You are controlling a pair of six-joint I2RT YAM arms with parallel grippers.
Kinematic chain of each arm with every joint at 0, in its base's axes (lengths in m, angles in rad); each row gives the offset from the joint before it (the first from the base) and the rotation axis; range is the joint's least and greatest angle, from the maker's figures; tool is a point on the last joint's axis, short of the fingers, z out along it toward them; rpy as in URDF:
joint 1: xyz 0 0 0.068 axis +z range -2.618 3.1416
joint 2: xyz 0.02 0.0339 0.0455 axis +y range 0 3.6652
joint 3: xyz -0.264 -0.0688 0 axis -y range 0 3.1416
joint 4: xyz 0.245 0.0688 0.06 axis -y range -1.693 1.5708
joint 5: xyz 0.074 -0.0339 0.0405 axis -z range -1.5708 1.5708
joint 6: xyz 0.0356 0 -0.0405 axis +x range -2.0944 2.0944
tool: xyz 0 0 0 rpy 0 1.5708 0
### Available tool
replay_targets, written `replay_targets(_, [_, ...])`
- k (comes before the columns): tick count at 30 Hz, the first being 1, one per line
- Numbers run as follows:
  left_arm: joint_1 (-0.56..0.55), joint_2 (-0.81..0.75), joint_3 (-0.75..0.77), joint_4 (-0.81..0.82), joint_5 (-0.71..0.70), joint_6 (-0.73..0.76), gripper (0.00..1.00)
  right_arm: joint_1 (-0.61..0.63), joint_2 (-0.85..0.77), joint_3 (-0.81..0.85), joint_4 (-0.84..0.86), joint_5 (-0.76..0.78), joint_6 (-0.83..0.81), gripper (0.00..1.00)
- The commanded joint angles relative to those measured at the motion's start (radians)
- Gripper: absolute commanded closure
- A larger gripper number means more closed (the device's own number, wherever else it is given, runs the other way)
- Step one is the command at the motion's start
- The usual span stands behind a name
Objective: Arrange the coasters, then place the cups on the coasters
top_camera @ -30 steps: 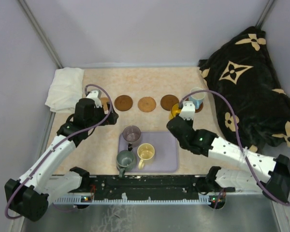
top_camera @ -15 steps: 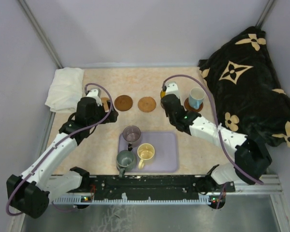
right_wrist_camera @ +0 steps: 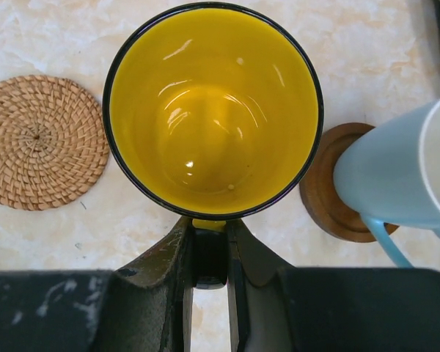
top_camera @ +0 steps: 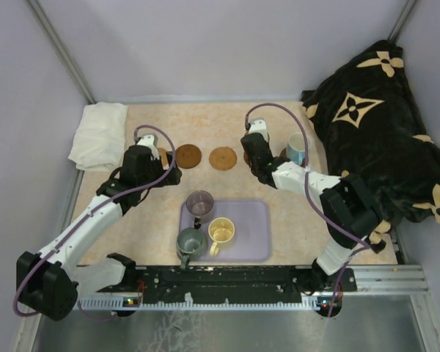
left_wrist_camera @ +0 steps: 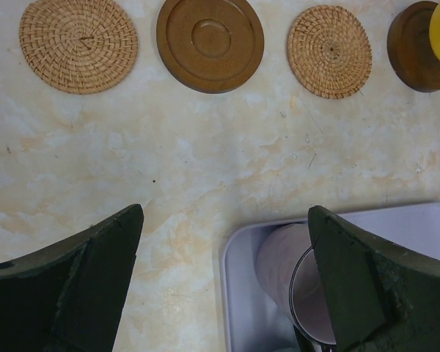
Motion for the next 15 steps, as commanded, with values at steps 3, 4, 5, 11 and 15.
replay_targets(3, [-0.004,0.029,0.043,0.018,-0.003,0.021,0.01,-0.010,0.055,0.076,0.183,0.029,0.049,1.00])
replay_targets(4, [-0.003,0.034,0.046,0.015,-0.002,0.023,0.01,-0.012,0.060,0.076,0.187,0.029,0.056,1.00])
replay_targets(5, [-0.003,0.037,0.047,0.014,-0.002,0.024,0.01,-0.014,0.066,0.073,0.193,0.027,0.060,1.00])
replay_targets(11, [-0.003,0.036,0.049,0.002,-0.008,0.027,0.01,-0.026,0.081,0.061,0.214,0.030,0.071,1.00])
replay_targets(15, [-0.003,0.030,0.046,-0.005,-0.016,0.026,0.01,-0.034,0.078,0.048,0.224,0.033,0.086,1.00])
